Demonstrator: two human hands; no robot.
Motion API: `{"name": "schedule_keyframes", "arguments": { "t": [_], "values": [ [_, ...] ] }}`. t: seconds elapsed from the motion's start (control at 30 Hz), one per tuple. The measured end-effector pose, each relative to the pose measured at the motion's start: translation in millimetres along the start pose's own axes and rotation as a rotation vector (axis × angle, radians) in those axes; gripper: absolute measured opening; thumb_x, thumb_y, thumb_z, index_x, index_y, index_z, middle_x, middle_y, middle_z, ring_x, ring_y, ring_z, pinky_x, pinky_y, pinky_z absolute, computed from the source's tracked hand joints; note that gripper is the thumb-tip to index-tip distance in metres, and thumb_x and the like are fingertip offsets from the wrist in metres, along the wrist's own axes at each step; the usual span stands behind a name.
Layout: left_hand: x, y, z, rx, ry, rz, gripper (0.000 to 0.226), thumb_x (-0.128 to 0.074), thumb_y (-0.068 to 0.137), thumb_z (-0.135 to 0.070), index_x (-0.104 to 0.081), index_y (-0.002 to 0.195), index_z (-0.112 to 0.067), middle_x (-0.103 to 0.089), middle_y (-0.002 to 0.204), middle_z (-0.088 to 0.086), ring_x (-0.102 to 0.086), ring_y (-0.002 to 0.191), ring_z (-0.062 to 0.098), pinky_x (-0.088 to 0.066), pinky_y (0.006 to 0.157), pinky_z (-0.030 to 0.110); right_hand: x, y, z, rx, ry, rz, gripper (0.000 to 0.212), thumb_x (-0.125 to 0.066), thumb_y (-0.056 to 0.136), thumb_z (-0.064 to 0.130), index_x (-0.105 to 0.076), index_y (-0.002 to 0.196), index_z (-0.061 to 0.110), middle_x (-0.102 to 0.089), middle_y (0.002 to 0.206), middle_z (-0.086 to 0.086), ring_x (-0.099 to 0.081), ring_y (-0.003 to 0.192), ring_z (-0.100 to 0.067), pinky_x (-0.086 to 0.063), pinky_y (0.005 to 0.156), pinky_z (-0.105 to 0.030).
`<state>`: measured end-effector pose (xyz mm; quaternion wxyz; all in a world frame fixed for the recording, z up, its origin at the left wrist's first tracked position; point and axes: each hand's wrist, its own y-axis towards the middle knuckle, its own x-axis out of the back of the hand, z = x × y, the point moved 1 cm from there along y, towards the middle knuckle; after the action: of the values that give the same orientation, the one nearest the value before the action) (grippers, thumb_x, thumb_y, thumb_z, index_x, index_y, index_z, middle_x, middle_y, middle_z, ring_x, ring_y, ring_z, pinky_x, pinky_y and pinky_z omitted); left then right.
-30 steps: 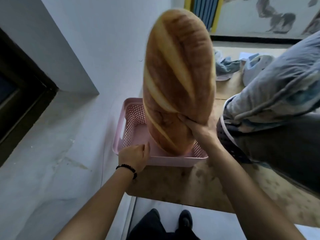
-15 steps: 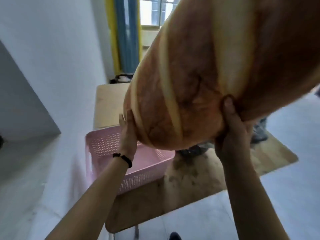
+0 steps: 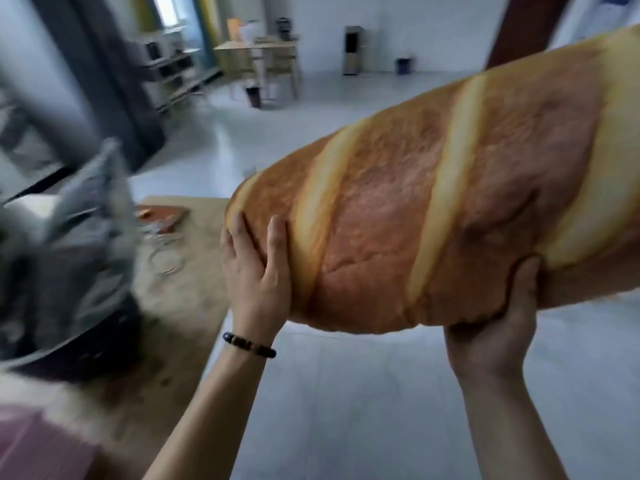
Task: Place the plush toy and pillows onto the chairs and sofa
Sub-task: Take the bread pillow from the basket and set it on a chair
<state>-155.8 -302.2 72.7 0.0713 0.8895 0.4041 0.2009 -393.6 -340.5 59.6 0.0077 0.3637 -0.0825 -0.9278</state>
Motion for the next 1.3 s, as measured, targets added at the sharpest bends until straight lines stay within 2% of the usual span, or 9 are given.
{"name": "schedule_keyframes", "arguments": {
  "t": [0.07,0.17,0.23,0.43,0.6,0.73,0.8,1.1,1.3],
  "values": [
    [-69,-23,-22,-0.008,0.02,0.174,0.097,-0.031,0.08,-0.081,-0.023,0.158,-0.025,-0.024,0.163,-0.002,-0.022,0.15,0.011,-0.016,0.125,0.035,52,16,25,0.017,0.016,-0.164,0.07,-0.077,0.066,0.07,-0.07,0.126,0.037,-0.063,0.143,0.005,-0.057,0.134,-0.017,-0.049,0.108,-0.041],
    [-175,-52,-40,-0.073,0.057,0.351,0.092,-0.033,0.08,-0.08,-0.023,0.157,-0.03,-0.026,0.155,-0.014,-0.023,0.143,0.002,-0.016,0.117,0.025,141,49,64,0.07,0.014,-0.398,0.043,-0.05,0.096,0.056,-0.067,0.131,0.037,-0.065,0.14,0.005,-0.059,0.132,-0.017,-0.05,0.105,-0.04],
    [-244,-65,-55,-0.074,0.059,0.466,0.088,-0.035,0.08,-0.079,-0.024,0.156,-0.034,-0.027,0.15,-0.019,-0.024,0.138,-0.001,-0.017,0.113,0.024,192,73,94,0.091,-0.025,-0.489,0.049,-0.039,0.104,0.049,-0.058,0.144,0.026,-0.064,0.141,0.005,-0.058,0.133,-0.017,-0.05,0.105,-0.039],
    [-409,-117,-113,-0.089,0.109,0.778,0.095,-0.034,0.071,-0.088,-0.015,0.155,-0.047,-0.008,0.167,-0.011,-0.007,0.154,0.011,-0.011,0.124,0.05,318,149,188,0.158,-0.027,-0.652,0.054,-0.045,0.102,0.049,-0.049,0.149,0.022,-0.063,0.142,0.002,-0.059,0.132,-0.02,-0.039,0.116,-0.05],
    [-542,-139,-130,-0.148,0.186,0.922,0.095,-0.033,0.068,-0.088,-0.014,0.154,-0.052,-0.004,0.168,-0.009,-0.006,0.154,0.015,-0.006,0.122,0.05,417,202,224,0.169,-0.007,-0.742,0.058,-0.044,0.101,0.052,-0.05,0.148,0.018,-0.065,0.139,-0.003,-0.061,0.13,-0.022,-0.045,0.107,-0.045],
    [-673,-149,-140,-0.142,0.199,1.039,0.097,-0.036,0.066,-0.091,-0.014,0.153,-0.054,-0.006,0.167,-0.011,-0.006,0.153,0.015,-0.007,0.122,0.051,500,268,252,0.206,-0.044,-0.848,0.071,-0.059,0.09,0.058,-0.052,0.144,0.013,-0.072,0.119,0.002,-0.069,0.108,-0.015,-0.055,0.09,-0.034],
    [-748,-150,-155,-0.122,0.194,1.105,0.099,-0.036,0.064,-0.092,-0.017,0.153,-0.052,-0.009,0.166,-0.009,-0.01,0.153,0.018,-0.009,0.123,0.053,539,313,278,0.235,-0.065,-0.873,0.071,-0.06,0.09,0.058,-0.051,0.146,0.015,-0.067,0.131,0.002,-0.067,0.112,-0.015,-0.058,0.087,-0.03],
    [-1044,-188,-317,-0.36,0.159,1.372,0.11,-0.028,0.064,-0.093,-0.012,0.159,-0.039,-0.009,0.167,-0.009,-0.006,0.154,0.014,-0.006,0.125,0.048,674,466,452,0.41,-0.139,-1.09,0.055,-0.05,0.097,0.055,-0.052,0.144,0.028,-0.069,0.134,0.007,-0.065,0.125,-0.018,-0.047,0.105,-0.046],
    [-1230,-265,-375,-0.5,0.148,1.499,0.104,-0.025,0.066,-0.099,-0.003,0.155,-0.051,-0.003,0.167,-0.012,0.0,0.155,0.014,-0.007,0.124,0.055,821,535,528,0.48,-0.12,-1.165,0.058,-0.05,0.097,0.057,-0.049,0.147,0.028,-0.068,0.135,0.009,-0.064,0.126,-0.018,-0.053,0.102,-0.042]
  ]
}}
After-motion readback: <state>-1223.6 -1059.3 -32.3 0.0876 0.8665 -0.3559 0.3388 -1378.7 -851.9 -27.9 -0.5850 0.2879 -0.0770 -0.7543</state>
